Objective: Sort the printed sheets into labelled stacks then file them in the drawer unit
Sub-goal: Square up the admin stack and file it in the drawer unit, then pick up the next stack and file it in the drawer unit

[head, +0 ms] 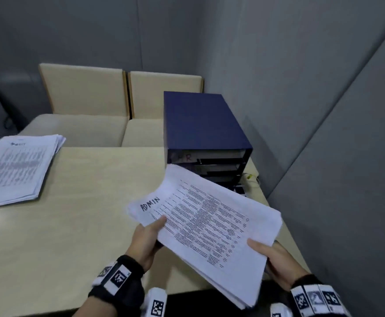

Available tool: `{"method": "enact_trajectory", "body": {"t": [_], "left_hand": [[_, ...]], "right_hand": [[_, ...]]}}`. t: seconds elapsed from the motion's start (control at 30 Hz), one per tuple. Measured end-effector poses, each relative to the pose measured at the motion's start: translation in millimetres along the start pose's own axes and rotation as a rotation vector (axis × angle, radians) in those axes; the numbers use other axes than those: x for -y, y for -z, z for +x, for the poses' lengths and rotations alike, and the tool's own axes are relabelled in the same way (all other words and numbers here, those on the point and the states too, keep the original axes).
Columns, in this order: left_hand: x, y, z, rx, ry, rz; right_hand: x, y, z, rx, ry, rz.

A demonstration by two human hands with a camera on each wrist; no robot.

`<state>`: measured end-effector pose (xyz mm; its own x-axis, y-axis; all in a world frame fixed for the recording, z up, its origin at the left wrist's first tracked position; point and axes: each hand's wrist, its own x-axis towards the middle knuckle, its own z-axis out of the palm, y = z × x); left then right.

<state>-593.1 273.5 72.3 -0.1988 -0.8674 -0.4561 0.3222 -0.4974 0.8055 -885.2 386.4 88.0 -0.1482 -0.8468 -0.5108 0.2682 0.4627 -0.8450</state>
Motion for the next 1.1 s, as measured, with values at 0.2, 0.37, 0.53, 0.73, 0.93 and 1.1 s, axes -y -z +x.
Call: {"method": "enact_trajectory", "body": {"t": [0.2,0.37,0.53,0.73,0.93,1.1], "left_hand": [[11,-51,-9,0.032,-0.018,0.09],[-4,-78,5,0.01,-0.032,0.005],[5,-96,-5,0.221,0.085,0.306],[23,-88,5,0.11,0.008,0.284],[10,-70,15,0.066,0.017,0.264],[4,-39,16,-0.039,0.086,0.284]], "right_hand": [[7,44,-11,-0.127,0.047,0.111],[17,47,-4,-0.212,0.135,0.228],[15,7,11,-0.283,0.25,0.267],[6,-26,18,-0.193,0.158,0.241],[-1,-34,34,-0.245,0.078,0.334],[18,-53,59,-0.28,0.087,0.369]]}}
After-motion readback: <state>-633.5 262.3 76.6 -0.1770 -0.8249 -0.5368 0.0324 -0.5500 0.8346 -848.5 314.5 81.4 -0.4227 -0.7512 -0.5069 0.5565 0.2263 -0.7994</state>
